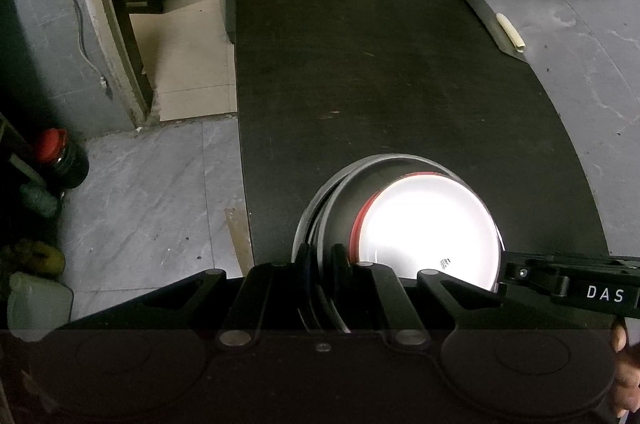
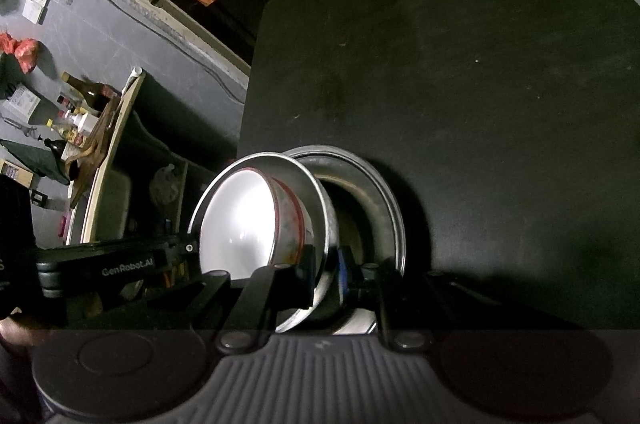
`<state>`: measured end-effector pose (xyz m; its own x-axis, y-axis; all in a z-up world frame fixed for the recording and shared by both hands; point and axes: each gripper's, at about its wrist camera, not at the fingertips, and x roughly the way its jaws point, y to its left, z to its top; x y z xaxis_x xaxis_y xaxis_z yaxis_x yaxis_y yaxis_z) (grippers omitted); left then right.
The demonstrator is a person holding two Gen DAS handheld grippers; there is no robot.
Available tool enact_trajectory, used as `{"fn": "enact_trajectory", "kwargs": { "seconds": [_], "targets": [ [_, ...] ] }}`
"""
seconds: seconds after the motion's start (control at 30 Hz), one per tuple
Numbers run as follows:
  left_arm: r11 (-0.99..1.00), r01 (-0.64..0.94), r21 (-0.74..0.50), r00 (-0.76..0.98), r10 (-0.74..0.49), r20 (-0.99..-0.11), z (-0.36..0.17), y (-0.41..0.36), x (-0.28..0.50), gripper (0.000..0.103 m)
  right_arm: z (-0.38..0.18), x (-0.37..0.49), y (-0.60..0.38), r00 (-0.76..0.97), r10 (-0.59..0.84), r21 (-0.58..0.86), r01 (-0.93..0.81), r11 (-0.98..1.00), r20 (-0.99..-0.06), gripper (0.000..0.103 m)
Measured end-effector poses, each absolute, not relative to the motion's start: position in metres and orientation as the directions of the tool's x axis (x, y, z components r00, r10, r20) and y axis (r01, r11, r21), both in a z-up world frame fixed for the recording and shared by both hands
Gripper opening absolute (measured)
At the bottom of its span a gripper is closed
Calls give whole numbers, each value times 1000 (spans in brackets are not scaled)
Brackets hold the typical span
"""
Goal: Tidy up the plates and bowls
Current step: 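Carry the steel bowl over the center of the steel plate stack, then lower the steel bowl onto the plates and open the left gripper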
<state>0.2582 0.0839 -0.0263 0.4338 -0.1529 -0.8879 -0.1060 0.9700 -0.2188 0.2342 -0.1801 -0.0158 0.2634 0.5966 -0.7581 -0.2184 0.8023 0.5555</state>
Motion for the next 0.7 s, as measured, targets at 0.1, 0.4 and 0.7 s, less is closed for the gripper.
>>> {"fn": "enact_trajectory", "kwargs": {
  "seconds": [0.1, 0.4, 0.7],
  "targets": [
    [970, -110, -216, 435, -148, -888, -27, 84, 258, 9, -16, 234, -180, 271, 596, 555, -216, 803, -756, 15],
    [972, -116, -206, 442, -135, -887, -27, 82, 256, 14, -14, 233, -178, 288, 585, 544, -217, 811, -758, 15],
    [975, -125, -182, 443, -110, -890, -25, 82, 257, 27, -10, 231, -175, 308, 570, 525, -222, 822, -762, 15]
  ]
}}
